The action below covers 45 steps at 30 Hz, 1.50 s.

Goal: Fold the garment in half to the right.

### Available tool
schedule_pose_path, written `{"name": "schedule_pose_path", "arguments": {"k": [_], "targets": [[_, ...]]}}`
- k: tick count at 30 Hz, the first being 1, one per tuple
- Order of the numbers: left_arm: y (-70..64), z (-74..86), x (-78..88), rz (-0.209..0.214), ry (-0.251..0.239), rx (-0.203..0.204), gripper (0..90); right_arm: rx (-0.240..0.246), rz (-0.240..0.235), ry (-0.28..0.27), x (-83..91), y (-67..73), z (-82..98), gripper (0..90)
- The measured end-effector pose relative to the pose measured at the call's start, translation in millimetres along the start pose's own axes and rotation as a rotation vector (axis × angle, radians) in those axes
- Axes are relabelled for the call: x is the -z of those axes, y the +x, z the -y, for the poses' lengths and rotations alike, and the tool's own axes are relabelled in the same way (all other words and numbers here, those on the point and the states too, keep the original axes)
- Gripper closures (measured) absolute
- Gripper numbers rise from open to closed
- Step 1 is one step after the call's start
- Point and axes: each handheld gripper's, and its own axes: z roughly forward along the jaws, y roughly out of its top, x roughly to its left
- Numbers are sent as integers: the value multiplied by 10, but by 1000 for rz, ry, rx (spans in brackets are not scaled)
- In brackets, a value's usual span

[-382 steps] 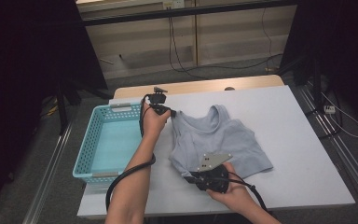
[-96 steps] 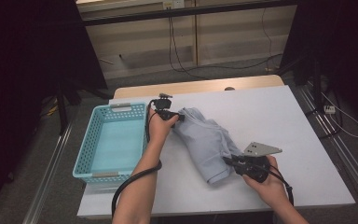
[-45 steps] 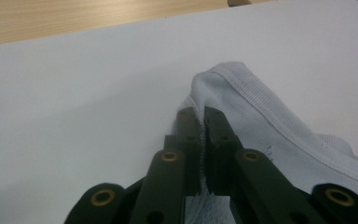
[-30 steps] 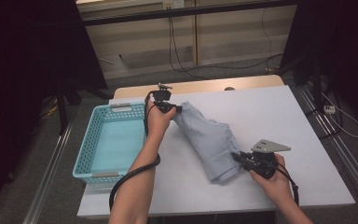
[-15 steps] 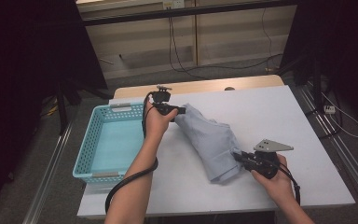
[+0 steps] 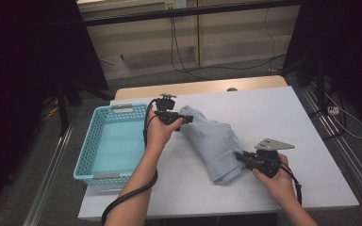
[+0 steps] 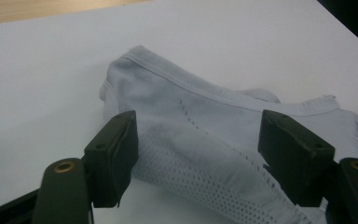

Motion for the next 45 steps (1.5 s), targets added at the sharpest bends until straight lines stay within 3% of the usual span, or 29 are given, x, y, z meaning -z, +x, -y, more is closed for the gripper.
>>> {"name": "schedule_pose_path", "arguments": {"k": [7, 17, 22, 28, 31, 38, 45], "targets": [[-62, 78, 29, -4, 7, -14, 257, -23, 0, 8, 7, -58, 11, 776], [-127, 196, 82, -3, 16, -21, 212, -15, 13, 18, 18, -94, 12, 746], [-181, 261, 95, 5, 12, -52, 211, -16, 18, 9, 18, -111, 2, 760], [-227, 336, 110, 8, 11, -55, 211, -9, 14, 26, -31, -115, 12, 759], [-246, 377, 125, 16, 10, -57, 209, -19, 17, 25, -14, -130, 12, 709], [-284, 474, 130, 36, 16, -61, 196, -39, 30, 27, 57, -170, -18, 485], [-317, 567, 128, 45, 27, -68, 185, -39, 33, 0, 123, -200, -55, 380]]}}
